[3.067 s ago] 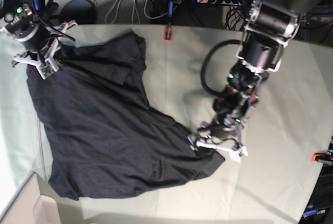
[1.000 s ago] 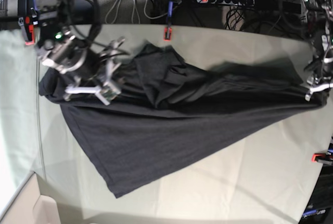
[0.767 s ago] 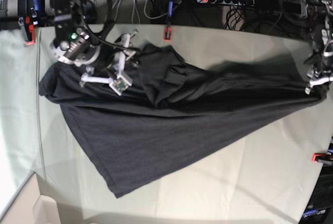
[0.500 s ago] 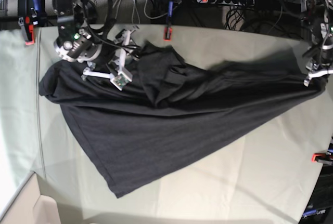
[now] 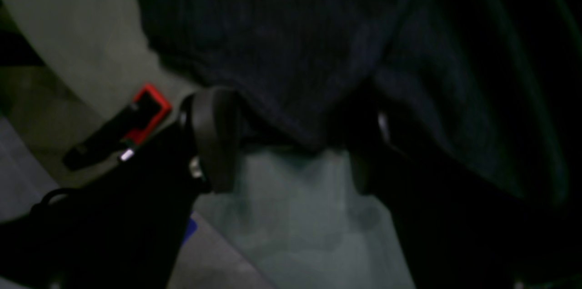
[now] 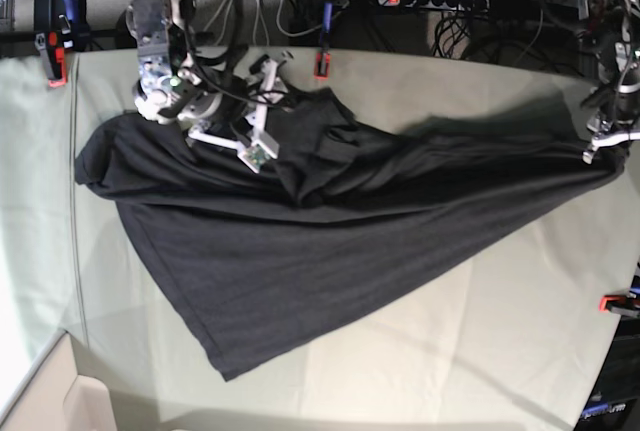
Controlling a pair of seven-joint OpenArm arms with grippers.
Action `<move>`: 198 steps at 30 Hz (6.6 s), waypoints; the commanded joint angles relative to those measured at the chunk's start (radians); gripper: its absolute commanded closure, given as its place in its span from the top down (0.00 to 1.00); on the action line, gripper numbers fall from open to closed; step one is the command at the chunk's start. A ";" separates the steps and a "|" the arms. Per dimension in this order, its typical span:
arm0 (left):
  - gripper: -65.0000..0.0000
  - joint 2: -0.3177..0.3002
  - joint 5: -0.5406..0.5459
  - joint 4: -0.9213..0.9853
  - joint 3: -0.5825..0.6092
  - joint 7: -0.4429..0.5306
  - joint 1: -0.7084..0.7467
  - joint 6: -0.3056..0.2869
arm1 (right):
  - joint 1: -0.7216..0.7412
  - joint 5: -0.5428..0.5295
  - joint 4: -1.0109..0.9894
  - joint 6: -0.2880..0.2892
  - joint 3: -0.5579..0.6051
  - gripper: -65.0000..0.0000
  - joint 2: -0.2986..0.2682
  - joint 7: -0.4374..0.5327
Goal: Layout the t-shirt on the table in an organized manner, then fold the t-shirt properly
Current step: 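Regrasp the shirt fabric with the right gripper while the left holds, then grasp the shirt's middle fabric with the left gripper and drag it, then lift the shirt with both grippers and shake it out, then drag the held fabric toward the shirt's hem with the left gripper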
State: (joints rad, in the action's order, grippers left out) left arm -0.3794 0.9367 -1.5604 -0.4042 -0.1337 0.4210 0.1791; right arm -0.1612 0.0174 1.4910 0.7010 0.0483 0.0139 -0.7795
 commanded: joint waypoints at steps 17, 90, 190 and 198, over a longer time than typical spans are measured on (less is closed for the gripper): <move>0.00 0.084 -0.009 -0.331 0.129 0.027 0.121 -0.006 | -0.157 -0.012 0.508 -0.003 -0.255 0.00 -0.128 0.007; 0.00 0.366 -0.011 1.032 1.141 0.036 -0.963 -0.003 | 0.009 -0.012 0.300 -0.003 -0.891 0.00 -0.165 0.091; 0.68 0.204 -0.011 0.872 0.967 0.032 -0.891 -0.005 | 0.013 -0.014 0.250 -0.003 -0.867 0.56 -0.141 0.091; 0.68 0.230 -0.011 0.920 1.115 0.033 -0.925 -0.005 | 0.018 -0.014 0.248 -0.003 -0.867 0.56 -0.141 0.091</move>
State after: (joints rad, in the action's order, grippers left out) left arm -0.1474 0.9028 -0.6411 0.7109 -0.0570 -0.4923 0.1822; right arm -0.1501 0.0151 1.7229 0.7029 -0.8150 -0.1127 -0.7094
